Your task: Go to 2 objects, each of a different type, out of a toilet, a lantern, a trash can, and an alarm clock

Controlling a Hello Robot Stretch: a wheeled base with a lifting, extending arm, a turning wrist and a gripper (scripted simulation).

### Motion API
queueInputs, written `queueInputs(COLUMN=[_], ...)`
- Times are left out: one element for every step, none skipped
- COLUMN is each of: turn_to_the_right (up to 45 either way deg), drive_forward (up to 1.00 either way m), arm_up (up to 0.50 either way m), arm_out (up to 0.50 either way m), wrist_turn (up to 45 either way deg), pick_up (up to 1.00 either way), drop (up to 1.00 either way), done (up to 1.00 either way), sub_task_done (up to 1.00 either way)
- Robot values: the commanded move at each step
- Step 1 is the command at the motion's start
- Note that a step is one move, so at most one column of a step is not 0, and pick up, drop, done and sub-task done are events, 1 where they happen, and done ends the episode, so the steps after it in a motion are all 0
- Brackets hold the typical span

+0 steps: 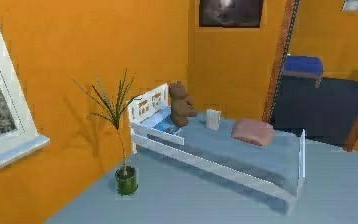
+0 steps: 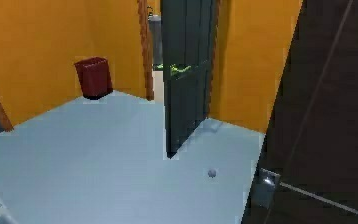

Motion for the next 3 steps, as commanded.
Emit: queueInputs(turn_to_the_right=[45.0,18.0,0.0], drive_forward=[0.0,0.0,1.0], arm_up=[0.0,0.0,0.0], arm_out=[0.0,0.0,0.0], wrist_turn=[0.0,0.0,0.0], pick_up=[0.0,0.0,0.0], drop=[0.0,0.0,0.0], done=[0.0,0.0,0.0], sub_task_done=[0.0,0.0,0.0])
